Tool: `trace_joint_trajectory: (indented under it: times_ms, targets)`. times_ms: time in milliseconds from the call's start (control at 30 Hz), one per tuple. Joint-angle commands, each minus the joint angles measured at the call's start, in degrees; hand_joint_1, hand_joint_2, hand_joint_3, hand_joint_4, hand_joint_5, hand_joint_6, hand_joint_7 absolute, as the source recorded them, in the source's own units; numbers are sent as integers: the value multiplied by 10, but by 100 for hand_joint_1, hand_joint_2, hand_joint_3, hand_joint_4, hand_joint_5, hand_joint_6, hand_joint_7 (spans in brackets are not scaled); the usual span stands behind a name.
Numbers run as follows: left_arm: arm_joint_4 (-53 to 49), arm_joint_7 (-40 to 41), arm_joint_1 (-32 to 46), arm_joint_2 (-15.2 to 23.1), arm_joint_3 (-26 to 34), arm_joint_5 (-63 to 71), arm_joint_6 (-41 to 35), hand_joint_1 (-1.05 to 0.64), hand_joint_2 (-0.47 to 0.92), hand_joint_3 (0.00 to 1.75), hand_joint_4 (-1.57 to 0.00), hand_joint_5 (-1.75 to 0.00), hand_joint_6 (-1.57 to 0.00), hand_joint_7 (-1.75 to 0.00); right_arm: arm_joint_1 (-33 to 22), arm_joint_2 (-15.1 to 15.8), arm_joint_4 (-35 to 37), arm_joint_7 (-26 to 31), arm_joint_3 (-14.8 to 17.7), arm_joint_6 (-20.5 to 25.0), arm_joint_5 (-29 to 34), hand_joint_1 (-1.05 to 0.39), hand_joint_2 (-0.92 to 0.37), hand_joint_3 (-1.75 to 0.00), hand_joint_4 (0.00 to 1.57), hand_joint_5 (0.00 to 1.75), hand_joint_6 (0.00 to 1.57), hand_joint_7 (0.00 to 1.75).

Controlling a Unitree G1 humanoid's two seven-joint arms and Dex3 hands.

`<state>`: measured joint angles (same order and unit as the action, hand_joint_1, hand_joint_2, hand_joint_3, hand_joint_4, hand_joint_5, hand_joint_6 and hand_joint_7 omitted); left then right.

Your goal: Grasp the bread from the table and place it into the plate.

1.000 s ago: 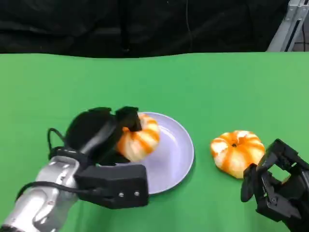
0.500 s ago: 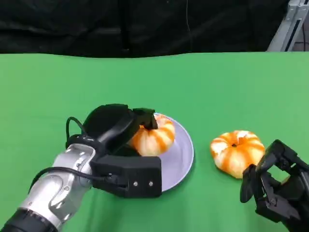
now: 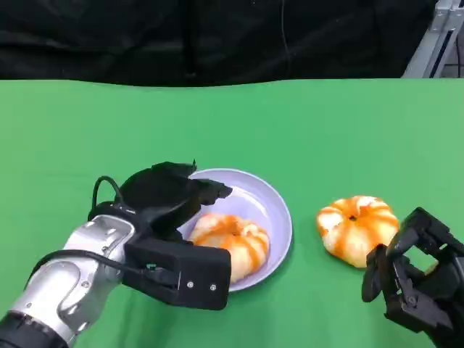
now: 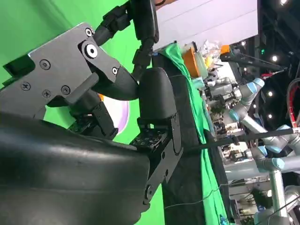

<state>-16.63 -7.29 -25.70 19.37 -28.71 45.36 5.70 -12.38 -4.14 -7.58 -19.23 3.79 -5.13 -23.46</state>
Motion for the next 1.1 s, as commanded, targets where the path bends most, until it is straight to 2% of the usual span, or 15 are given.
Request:
trace_joint_trajectory:
  times_ms: [33, 200, 333, 400, 433, 500, 700, 733, 767, 800, 833, 867, 933, 1000, 1100]
  targets:
    - [24, -7, 20, 14, 16, -13, -4, -105, 92, 36, -11, -1, -37, 0, -2, 10, 4, -10, 13, -6, -13, -16, -45, -127, 90, 175, 69, 167]
    - [55, -18, 41, 10, 38, -36, -14, -105, 92, 29, -12, -1, -38, 0, -3, 14, -1, -11, 17, -1, -14, -16, -45, -128, 90, 175, 68, 168]
    - [98, -6, 86, -10, 94, -120, -8, -98, 92, 21, -20, -4, -43, -2, -1, 17, -3, -9, 20, 8, -15, -15, -44, -128, 89, 175, 68, 168]
    - [118, -10, 104, -14, 113, -155, -3, -67, 92, 18, -28, -7, -47, -3, -1, 16, -3, -10, 20, 7, -14, -15, -45, -127, 89, 175, 68, 167]
    - [135, -21, 120, -16, 131, -189, 0, -63, 92, 18, -30, -7, -48, -3, -2, 15, -5, -8, 19, 8, -12, -14, -45, -127, 89, 175, 68, 167]
    - [165, -46, 148, -17, 166, -262, 4, -23, 92, 27, -53, -16, -60, -7, -4, 15, -9, -5, 17, 10, -8, -15, -44, -129, 90, 175, 68, 169]
    - [238, -88, 226, -12, 238, -389, -21, 13, 92, 42, -102, -37, -98, -20, -8, 12, -16, -5, 15, 12, -13, -14, -44, -130, 90, 175, 67, 170]
    - [260, -98, 242, -18, 254, -426, -41, 16, 79, 71, -103, -73, -111, -28, -9, 12, -17, -4, 14, 12, -12, -15, -44, -130, 90, 175, 68, 170]
    - [274, -104, 250, -22, 262, -449, -56, 18, 72, 87, -98, -96, -116, -35, -10, 12, -18, -3, 14, 11, -11, -15, -44, -130, 90, 175, 68, 170]
    - [295, -110, 269, -30, 281, -490, -81, 19, 69, 96, -96, -109, -117, -39, -11, 12, -22, -2, 13, 14, -10, -15, -44, -130, 90, 175, 68, 170]
    - [313, -116, 287, -37, 299, -535, -109, 17, 60, 119, -93, -143, -112, -84, -13, 13, -26, 0, 12, 18, -11, -15, -44, -130, 90, 175, 67, 170]
    - [327, -123, 301, -41, 315, -573, -133, 16, 55, 133, -91, -158, -99, -119, -14, 13, -29, 2, 12, 21, -12, -15, -44, -130, 90, 175, 67, 170]
    - [346, -137, 322, -40, 336, -629, -168, 15, 54, 146, -89, -171, -81, -160, -16, 12, -35, 7, 10, 25, -11, -15, -43, -129, 90, 175, 67, 170]
    - [355, -141, 328, -36, 343, -646, -184, 14, 54, 148, -89, -174, -76, -172, -17, 12, -37, 10, 10, 27, -10, -15, -43, -129, 90, 175, 67, 169]
    - [353, -171, 369, -27, 373, -684, -185, 11, 60, 138, -88, -175, -73, -174, -13, 16, -33, 7, 10, 26, -12, -15, -44, -130, 90, 175, 68, 169]
